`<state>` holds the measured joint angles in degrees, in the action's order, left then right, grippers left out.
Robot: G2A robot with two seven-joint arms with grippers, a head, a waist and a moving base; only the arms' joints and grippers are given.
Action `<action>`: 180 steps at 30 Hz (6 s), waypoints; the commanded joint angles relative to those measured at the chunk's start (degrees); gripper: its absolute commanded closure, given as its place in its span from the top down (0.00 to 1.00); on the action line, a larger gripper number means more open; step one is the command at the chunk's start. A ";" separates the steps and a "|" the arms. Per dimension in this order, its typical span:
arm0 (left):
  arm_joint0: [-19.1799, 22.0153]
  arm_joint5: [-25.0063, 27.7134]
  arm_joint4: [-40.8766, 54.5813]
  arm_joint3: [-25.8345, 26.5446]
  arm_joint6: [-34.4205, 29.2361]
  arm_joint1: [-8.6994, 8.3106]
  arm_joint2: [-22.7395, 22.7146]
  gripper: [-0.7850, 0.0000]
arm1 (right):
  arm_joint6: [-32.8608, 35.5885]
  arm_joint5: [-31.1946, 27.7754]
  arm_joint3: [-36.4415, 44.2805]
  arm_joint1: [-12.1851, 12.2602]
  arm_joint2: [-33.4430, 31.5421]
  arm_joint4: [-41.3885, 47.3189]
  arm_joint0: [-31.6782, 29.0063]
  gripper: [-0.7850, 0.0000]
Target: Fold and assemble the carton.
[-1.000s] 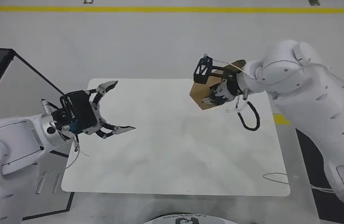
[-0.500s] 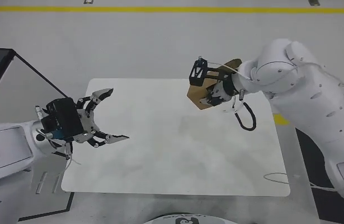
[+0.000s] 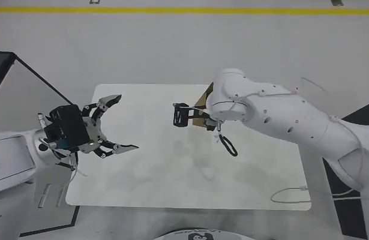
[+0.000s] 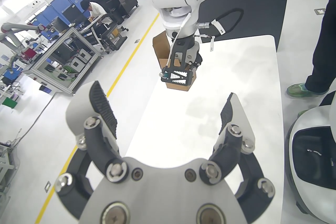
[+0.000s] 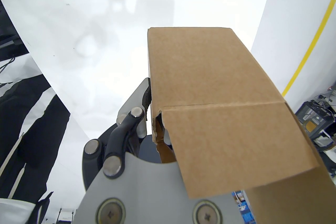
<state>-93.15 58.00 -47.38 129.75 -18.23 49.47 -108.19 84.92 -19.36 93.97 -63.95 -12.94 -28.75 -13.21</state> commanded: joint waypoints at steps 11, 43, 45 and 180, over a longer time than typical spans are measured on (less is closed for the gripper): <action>0.00 0.00 0.00 0.00 0.00 0.00 0.00 1.00 | -1.95 -1.20 -1.61 -1.28 2.74 -5.16 -2.66 0.00; 0.00 0.00 0.00 0.00 0.00 0.00 0.00 1.00 | -8.87 -8.89 -11.13 -7.32 3.20 -20.60 -13.76 0.00; 0.00 0.00 0.00 0.00 0.00 0.00 0.00 1.00 | -8.87 -8.89 -11.13 -7.32 3.20 -20.60 -13.76 0.00; -4.41 -8.92 11.49 1.18 -14.70 -0.86 6.91 1.00 | -14.36 -6.21 -9.02 9.08 -47.15 50.06 -46.47 1.00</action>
<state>-97.73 49.09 -35.14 130.78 -32.62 48.65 -101.09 70.66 -25.26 85.14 -54.98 -59.73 21.11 -59.17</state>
